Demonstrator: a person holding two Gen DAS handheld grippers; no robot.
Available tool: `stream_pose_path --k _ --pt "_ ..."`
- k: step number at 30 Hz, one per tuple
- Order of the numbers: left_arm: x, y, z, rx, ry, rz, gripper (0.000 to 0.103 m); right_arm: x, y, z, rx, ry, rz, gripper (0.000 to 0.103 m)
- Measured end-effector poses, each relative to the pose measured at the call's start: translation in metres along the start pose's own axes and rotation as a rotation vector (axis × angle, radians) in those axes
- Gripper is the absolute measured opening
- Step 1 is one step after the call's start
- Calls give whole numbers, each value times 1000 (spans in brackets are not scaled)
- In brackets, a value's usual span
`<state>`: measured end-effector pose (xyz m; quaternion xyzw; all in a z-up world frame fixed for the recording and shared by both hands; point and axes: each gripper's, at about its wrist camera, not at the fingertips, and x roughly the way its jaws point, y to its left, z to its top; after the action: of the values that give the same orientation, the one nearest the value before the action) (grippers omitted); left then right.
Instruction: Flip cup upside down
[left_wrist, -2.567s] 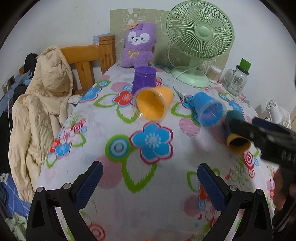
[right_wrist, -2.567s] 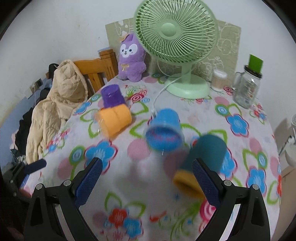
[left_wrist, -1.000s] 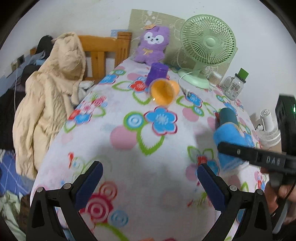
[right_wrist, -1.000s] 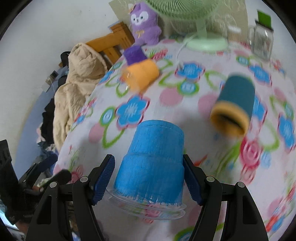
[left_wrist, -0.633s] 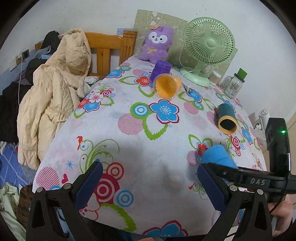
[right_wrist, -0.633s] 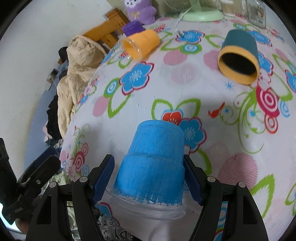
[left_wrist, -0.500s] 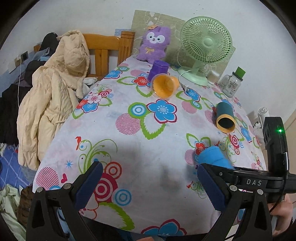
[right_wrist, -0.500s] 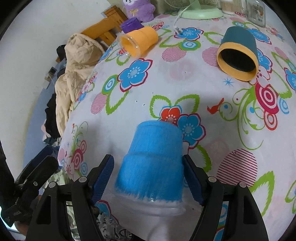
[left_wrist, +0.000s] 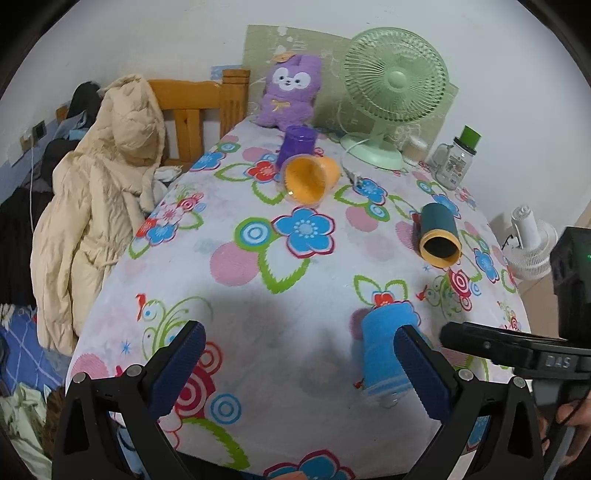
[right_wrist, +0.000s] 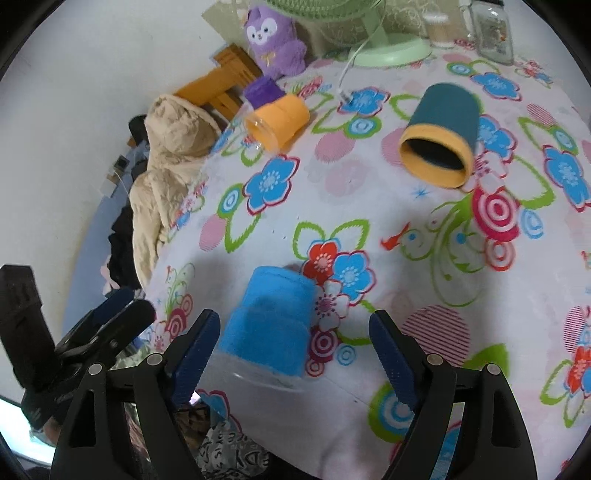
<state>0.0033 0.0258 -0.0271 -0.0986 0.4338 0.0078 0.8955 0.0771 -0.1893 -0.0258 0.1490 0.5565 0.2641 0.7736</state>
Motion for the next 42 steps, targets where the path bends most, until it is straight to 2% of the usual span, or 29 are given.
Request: stream_pose_path --k 7,15,17,22,30,32,37,42 --pt "14 -39 18 126 41 -18 103 -18 -35 -13 66 -26 -5 90" --pt "62 -83 28 295 211 -6 103 -17 -79 -29 159 -18 12 90" --pt "74 -87 30 311 246 10 103 -16 -86 -32 169 -15 19 90" --pt "100 -100 35 325 360 -23 103 -16 -100 -36 192 -22 35 90" --pt "127 -118 32 360 459 -5 103 -23 -110 -35 201 -42 71 90" --pt "129 -119 31 355 473 4 99 -25 -109 -34 197 -50 80 90" --pt "138 -117 29 325 513 33 76 -27 -106 -33 185 -55 93 90" --pt "141 -116 26 314 541 22 64 -26 -105 -33 187 -55 96 90"
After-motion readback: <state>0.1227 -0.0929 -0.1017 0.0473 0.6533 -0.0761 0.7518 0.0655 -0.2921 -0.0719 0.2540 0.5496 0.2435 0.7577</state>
